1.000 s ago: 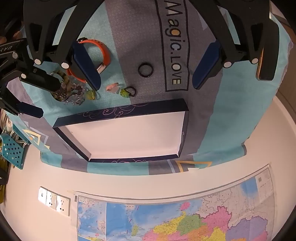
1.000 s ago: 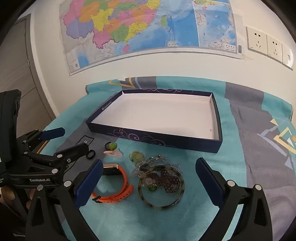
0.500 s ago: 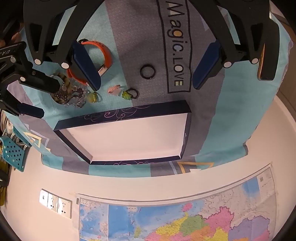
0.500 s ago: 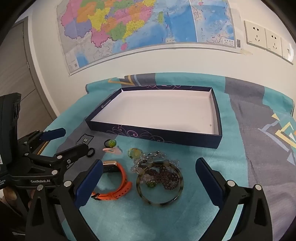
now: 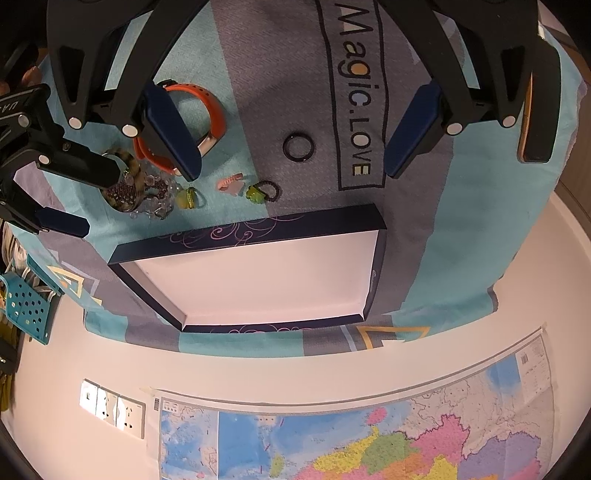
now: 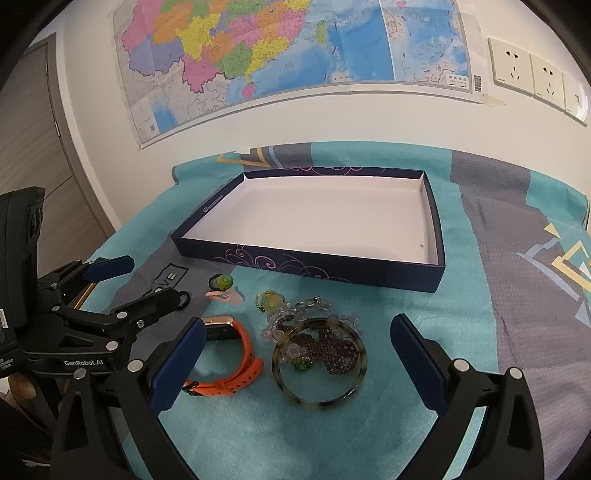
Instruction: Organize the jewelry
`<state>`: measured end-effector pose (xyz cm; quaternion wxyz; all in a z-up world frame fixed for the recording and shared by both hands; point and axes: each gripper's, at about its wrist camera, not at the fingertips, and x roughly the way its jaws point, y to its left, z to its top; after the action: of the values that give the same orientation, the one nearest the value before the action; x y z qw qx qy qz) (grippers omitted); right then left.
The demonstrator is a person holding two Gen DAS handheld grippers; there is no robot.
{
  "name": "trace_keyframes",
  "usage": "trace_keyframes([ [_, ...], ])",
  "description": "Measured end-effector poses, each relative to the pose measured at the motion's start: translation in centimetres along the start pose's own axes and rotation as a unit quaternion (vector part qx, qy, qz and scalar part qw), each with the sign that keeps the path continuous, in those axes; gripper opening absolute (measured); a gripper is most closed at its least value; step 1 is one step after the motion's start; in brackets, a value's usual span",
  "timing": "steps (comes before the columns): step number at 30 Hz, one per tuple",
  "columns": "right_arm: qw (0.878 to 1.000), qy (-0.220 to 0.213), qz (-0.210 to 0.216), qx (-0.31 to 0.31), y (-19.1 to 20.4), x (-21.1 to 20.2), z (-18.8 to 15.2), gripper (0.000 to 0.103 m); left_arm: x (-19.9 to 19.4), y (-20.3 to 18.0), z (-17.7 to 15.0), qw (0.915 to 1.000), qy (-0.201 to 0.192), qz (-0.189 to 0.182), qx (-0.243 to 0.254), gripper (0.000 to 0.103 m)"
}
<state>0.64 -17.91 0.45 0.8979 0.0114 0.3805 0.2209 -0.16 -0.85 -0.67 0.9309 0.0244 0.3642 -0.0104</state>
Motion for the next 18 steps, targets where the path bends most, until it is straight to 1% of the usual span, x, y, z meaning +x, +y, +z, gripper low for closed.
trace_keyframes([
  [18,1.000,0.000,0.001,0.001,-0.02,-0.05,-0.10,0.097,0.08,-0.45,-0.30,1.0000,0.002,0.000,0.001,0.097],
])
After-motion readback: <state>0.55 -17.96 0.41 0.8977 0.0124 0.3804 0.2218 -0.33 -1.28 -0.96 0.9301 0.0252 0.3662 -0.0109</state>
